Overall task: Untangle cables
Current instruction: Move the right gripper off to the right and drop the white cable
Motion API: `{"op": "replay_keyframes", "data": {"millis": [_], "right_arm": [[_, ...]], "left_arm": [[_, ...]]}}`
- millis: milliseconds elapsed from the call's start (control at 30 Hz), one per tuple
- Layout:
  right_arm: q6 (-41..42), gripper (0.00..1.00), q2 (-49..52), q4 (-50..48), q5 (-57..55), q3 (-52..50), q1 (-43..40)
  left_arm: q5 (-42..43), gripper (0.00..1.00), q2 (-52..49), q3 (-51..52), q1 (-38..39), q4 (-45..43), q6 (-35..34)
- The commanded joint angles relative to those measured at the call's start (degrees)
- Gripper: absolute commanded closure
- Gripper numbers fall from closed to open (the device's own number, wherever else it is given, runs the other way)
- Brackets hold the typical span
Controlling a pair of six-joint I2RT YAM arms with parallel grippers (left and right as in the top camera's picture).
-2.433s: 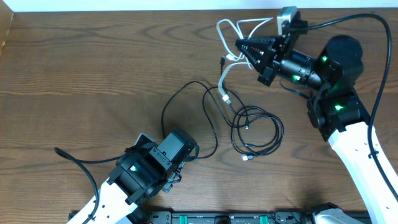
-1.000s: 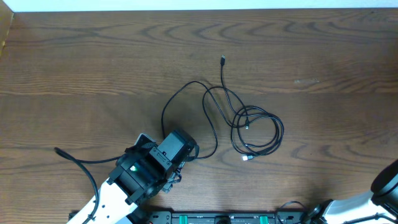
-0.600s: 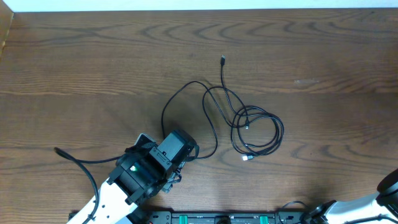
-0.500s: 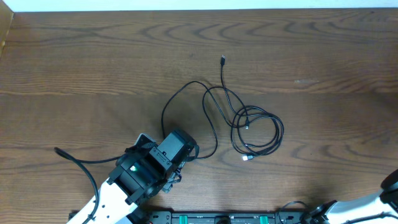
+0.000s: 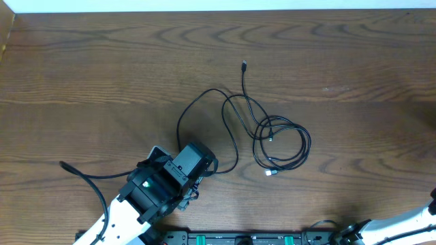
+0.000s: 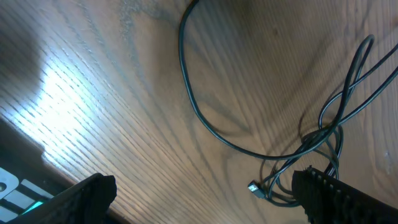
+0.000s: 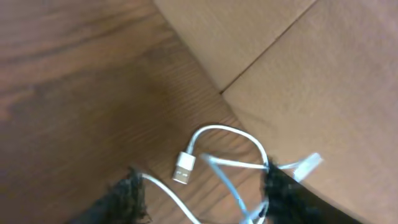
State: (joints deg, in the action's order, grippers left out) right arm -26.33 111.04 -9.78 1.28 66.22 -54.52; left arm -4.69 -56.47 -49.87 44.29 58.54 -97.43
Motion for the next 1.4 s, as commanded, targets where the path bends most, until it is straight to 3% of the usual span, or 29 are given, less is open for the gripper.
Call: {"op": "replay_keyframes", "data": {"millis": [0, 133, 267, 500, 633, 733, 933, 1033, 1167, 1267, 1367], "right_arm": [[2.6, 0.21, -0.8, -0.1, 5.4, 0.5, 0.0], [5.0, 0.0, -3.0, -0.1, 9.7, 0.5, 0.7], [8.2, 0.01, -7.2, -1.2, 15.1, 0.5, 1.7], [23.9, 0.01, -17.0, -6.6, 27.7, 0.5, 4.9], [25.6, 0.01, -22.6, -6.3, 30.2, 0.5, 10.5], [23.5, 0.01, -26.3, -3.5, 26.6, 0.5, 15.5], [18.0, 0.01, -26.8, 3.6, -10.1, 0.5, 18.8], [15.7, 0.01, -24.3, 4.4, -21.4, 0.5, 17.0], [9.0, 0.01, -18.6, 6.8, -16.2, 0.5, 12.9], [-0.9, 0.01, -13.7, 9.4, -8.5, 0.5, 10.0], [-1.9, 0.01, -9.1, 9.6, -9.2, 0.5, 7.3]], "left_arm": [[-0.9, 0.04, 0.3, -1.0, -0.3, 0.4, 0.5], [-0.9, 0.04, 0.3, -1.0, -0.3, 0.4, 0.5], [-0.9, 0.04, 0.3, -1.0, -0.3, 0.4, 0.5], [-0.9, 0.04, 0.3, -1.0, -0.3, 0.4, 0.6], [-0.9, 0.04, 0.3, -1.0, -0.3, 0.4, 0.5], [-0.9, 0.04, 0.3, -1.0, -0.3, 0.4, 0.6], [-0.9, 0.04, 0.3, -1.0, -0.3, 0.4, 0.6], [-0.9, 0.04, 0.3, -1.0, -0.3, 0.4, 0.6], [-0.9, 0.04, 0.3, -1.0, -0.3, 0.4, 0.5], [-0.9, 0.04, 0.3, -1.0, -0.3, 0.4, 0.5], [-0.9, 0.04, 0.3, -1.0, -0.3, 0.4, 0.6]]}}
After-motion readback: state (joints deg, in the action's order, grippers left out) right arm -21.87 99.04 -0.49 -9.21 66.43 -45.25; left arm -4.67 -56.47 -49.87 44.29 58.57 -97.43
